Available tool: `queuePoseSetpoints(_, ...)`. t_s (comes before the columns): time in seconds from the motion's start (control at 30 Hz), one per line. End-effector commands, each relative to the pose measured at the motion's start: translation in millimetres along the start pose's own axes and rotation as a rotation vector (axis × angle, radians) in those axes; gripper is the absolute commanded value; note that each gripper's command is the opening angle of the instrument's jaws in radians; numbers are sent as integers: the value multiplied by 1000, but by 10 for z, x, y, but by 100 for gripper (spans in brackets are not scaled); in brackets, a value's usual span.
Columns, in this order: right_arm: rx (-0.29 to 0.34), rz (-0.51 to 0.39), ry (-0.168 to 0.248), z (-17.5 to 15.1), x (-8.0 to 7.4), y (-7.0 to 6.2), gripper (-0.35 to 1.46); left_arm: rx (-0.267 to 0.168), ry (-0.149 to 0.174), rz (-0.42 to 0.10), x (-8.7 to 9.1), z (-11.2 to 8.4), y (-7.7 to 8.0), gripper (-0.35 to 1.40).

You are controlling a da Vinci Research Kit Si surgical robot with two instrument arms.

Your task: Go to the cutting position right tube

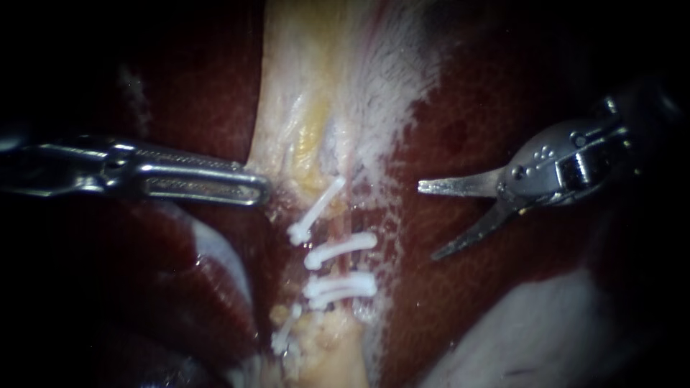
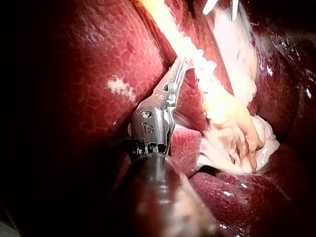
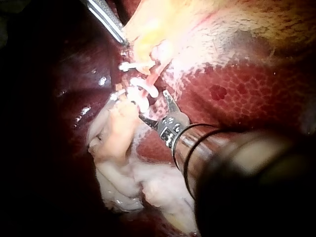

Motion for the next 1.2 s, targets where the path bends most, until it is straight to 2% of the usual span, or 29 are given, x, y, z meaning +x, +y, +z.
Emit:
queuePoseSetpoints(0.03,-2,6,-3,1,0,0,143,-1,0,0,0,0,0,-35)
queuePoseSetpoints(0.2,54,58,-34,12,-6,-4,142,3,1,-3,-7,-4,0,-35)
queuePoseSetpoints(0.33,98,94,-32,28,-15,-13,140,10,1,-14,-27,-20,-2,-35)
queuePoseSetpoints(0.4,119,111,-33,37,-17,-18,140,6,-3,-26,-38,-28,-6,-35)
queuePoseSetpoints(0.6,186,157,-39,61,-17,-32,138,7,-38,-3,-68,-54,-30,-35)
queuePoseSetpoints(0.67,233,169,-41,66,-16,-36,135,5,-45,-1,-75,-60,-39,-35)
queuePoseSetpoints(0.9,285,237,-42,75,-15,-43,112,5,-64,13,-93,-75,-55,-35)
queuePoseSetpoints(1.03,323,270,-24,77,-13,-43,78,5,-64,18,-94,-77,-57,-35)
queuePoseSetpoints(1.2,344,285,-14,81,-9,-42,70,5,-64,19,-94,-77,-57,-35)
